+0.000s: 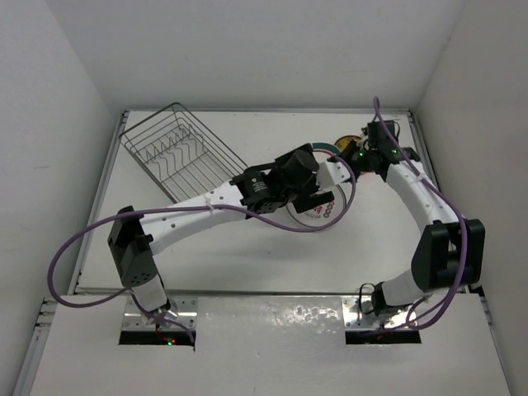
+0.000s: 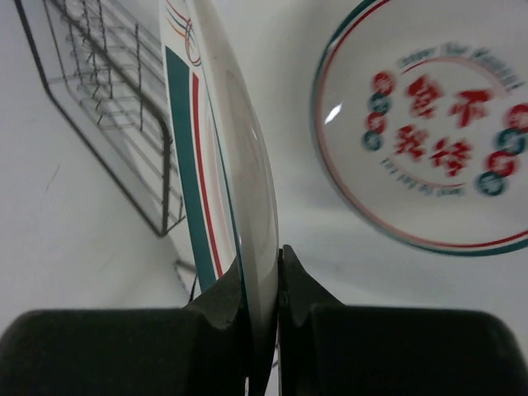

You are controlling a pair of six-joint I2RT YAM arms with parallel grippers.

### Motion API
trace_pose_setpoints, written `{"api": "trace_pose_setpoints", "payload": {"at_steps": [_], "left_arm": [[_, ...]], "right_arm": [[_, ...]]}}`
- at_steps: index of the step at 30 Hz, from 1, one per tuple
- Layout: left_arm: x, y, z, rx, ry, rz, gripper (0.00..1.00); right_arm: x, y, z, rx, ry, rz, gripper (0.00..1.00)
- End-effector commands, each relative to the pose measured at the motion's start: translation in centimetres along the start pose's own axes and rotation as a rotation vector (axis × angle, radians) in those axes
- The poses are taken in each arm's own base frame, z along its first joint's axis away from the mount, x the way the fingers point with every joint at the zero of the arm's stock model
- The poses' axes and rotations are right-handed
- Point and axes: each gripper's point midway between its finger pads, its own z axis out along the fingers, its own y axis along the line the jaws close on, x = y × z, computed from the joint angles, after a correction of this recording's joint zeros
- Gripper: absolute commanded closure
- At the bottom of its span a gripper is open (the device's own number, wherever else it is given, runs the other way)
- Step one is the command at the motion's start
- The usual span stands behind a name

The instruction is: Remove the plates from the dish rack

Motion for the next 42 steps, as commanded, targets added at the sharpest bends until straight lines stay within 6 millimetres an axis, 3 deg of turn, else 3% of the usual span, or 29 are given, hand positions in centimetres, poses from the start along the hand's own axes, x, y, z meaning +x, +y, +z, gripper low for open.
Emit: {"api": "trace_pose_setpoints", "payload": {"at_steps": [1,6,8,11,13,14,15,17,18,20,21,23,28,29,30,31,34,37,39,42], "left_arm": [[-2.9,4.3,-4.1,-0.137,-0.122,-0.199,0.0],[-3.9,6.4,-11.4,-0.123,-0.356,-0.434,0.0],[-3.3,8.0,-13.3,-0.136,-0.427,-0.548,0.0],[-1.3,10.8,-13.8,-0.192,-0.423,-0.689,0.0],[-0.1,11.8,-13.6,-0.22,-0.388,-0.776,0.0],[0.1,12.0,-13.6,-0.23,-0.378,-0.789,0.0],[0.3,12.2,-13.6,-0.243,-0.369,-0.808,0.0],[0.9,12.2,-13.4,-0.26,-0.338,-0.845,0.0],[1.4,12.6,-13.3,-0.29,-0.323,-0.861,0.0],[2.5,12.5,-12.7,-0.312,-0.268,-0.887,0.0],[3.2,12.7,-12.5,-0.335,-0.244,-0.917,0.0],[4.5,12.5,-11.6,-0.348,-0.183,-0.963,0.0],[9.1,13.3,-9.1,-0.381,-0.026,-1.121,0.0],[9.7,13.4,-8.7,-0.374,-0.01,-1.156,0.0],[10.7,13.7,-8.5,-0.372,0.013,-1.181,0.0],[11.1,13.8,-8.2,-0.373,0.028,-1.192,0.0],[12.0,14.5,-8.6,-0.405,0.04,-1.208,0.0],[13.0,15.4,-9.1,-0.45,0.054,-1.229,0.0],[14.8,16.0,-9.7,-0.519,0.093,-1.267,0.0],[17.1,17.6,-11.2,-0.636,0.12,-1.322,0.0]], "right_arm": [[-3.0,-3.5,-1.8,0.02,-0.163,-0.03,1.0],[-3.0,-6.8,-1.5,0.071,-0.234,-0.131,1.0],[-2.6,-8.3,-0.6,0.084,-0.231,-0.155,1.0],[-2.5,-10.1,0.1,0.126,-0.239,-0.18,1.0],[-2.3,-10.9,0.4,0.149,-0.228,-0.192,0.94],[-2.2,-11.1,0.5,0.154,-0.222,-0.196,0.86],[-2.1,-11.3,0.6,0.157,-0.218,-0.194,0.6],[-1.7,-11.8,0.9,0.174,-0.196,-0.187,0.37],[-1.5,-12.0,1.2,0.191,-0.181,-0.194,0.15],[0.2,-12.9,1.8,0.276,-0.101,-0.253,0.01],[0.0,-12.8,2.2,0.315,-0.074,-0.275,0.01],[1.3,-13.8,2.4,0.417,-0.006,-0.32,0.01],[2.3,-14.0,2.5,0.454,0.046,-0.319,0.01],[2.7,-14.4,2.1,0.488,0.072,-0.323,0.01],[1.1,-14.5,1.1,0.566,0.024,-0.34,0.01],[1.6,-15.4,-0.3,0.639,0.046,-0.328,0.01],[0.3,-15.6,-3.0,0.747,-0.012,-0.365,0.01],[0.5,-15.0,-4.4,0.751,0.008,-0.405,0.01],[0.2,-14.0,-5.3,0.743,0.005,-0.429,0.01],[0.2,-10.7,-6.9,0.598,-0.058,-0.537,0.01]]}}
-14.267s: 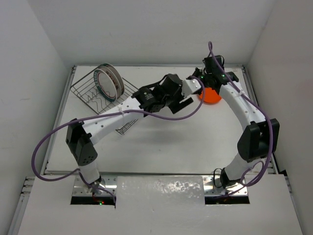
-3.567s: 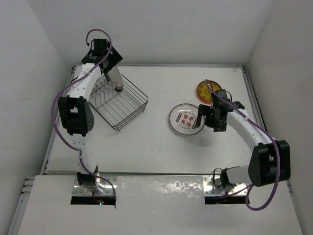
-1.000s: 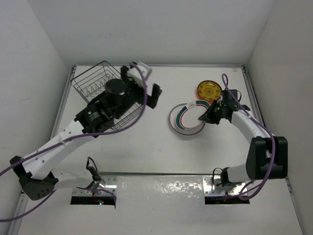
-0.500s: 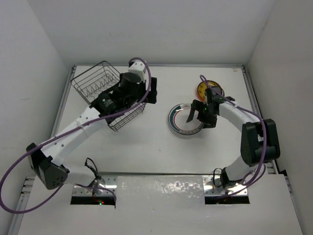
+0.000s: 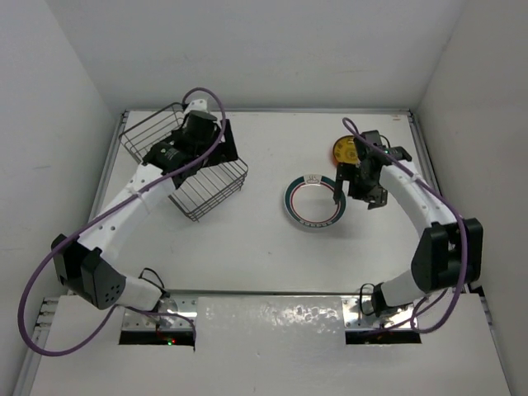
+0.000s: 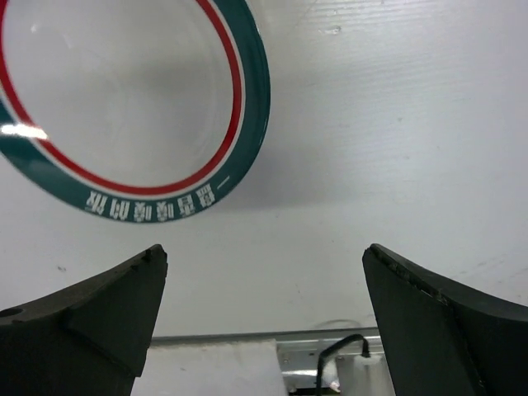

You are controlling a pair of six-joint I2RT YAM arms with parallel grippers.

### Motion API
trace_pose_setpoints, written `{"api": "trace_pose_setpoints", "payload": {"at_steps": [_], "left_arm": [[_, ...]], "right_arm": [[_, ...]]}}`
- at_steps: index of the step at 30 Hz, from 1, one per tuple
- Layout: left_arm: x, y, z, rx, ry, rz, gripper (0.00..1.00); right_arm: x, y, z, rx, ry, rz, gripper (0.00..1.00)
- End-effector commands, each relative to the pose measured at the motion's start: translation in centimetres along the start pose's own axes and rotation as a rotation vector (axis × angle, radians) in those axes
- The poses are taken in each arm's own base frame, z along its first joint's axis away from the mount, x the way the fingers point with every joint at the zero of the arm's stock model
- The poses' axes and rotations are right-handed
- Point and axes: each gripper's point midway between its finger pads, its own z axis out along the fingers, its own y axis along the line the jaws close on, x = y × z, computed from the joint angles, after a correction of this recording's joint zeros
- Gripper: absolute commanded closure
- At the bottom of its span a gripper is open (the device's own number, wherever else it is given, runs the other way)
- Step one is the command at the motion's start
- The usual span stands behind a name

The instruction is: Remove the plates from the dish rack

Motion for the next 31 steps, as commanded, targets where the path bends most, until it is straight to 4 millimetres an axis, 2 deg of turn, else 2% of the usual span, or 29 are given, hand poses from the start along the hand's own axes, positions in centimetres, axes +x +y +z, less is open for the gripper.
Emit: {"api": "trace_pose_setpoints", "payload": {"at_steps": [1,2,4,5,8,9,11,12,14,15,18,20,25,31], "left_arm": [[-3.4,3.4,-1.8,-0.103,-0.097,-0.119,0.0],[-3.9,4.7,-2.0,-0.145,-0.121,-0.119,0.0],[-4.1,6.3,-2.8,-0.205,-0.154,-0.103,0.0],[-4.4,7.5,-3.2,-0.261,-0.181,-0.1,0.0],[-4.3,9.2,-4.4,-0.305,-0.238,-0.101,0.0],[-3.6,9.8,-5.0,-0.305,-0.251,-0.108,0.0],[-2.7,10.5,-5.7,-0.291,-0.288,-0.131,0.0],[-3.1,10.6,-6.6,-0.278,-0.311,-0.143,0.0],[-1.3,11.6,-6.6,-0.274,-0.331,-0.142,0.0],[-1.0,11.9,-6.8,-0.271,-0.341,-0.135,0.0],[0.8,13.2,-7.3,-0.277,-0.354,-0.12,0.0],[1.9,14.2,-7.6,-0.298,-0.356,-0.117,0.0],[3.3,15.1,-7.8,-0.315,-0.35,-0.098,0.0],[3.7,15.4,-7.6,-0.326,-0.345,-0.093,0.0]], "right_arm": [[-1.8,0.1,-5.4,-0.06,-0.171,-0.119,0.01],[-2.8,-0.5,-8.0,-0.048,-0.276,-0.131,0.01],[-3.4,-1.8,-10.8,-0.003,-0.358,-0.174,0.01],[-4.4,-3.1,-13.5,0.056,-0.445,-0.164,0.01],[-4.5,-6.1,-17.5,0.192,-0.521,-0.16,0.01],[-3.8,-6.9,-18.6,0.211,-0.542,-0.141,0.01],[-3.0,-8.1,-19.5,0.252,-0.574,-0.113,0.01],[-2.3,-8.4,-20.6,0.242,-0.616,-0.102,0.01],[-1.4,-8.7,-20.8,0.234,-0.639,-0.137,0.01],[-0.7,-9.2,-21.6,0.23,-0.671,-0.131,0.01],[0.9,-9.6,-22.3,0.209,-0.709,-0.121,0.01],[1.7,-9.4,-21.5,0.185,-0.702,-0.139,0.01],[3.1,-9.8,-20.1,0.187,-0.684,-0.134,0.01],[3.3,-10.1,-19.2,0.2,-0.684,-0.108,0.01]]}}
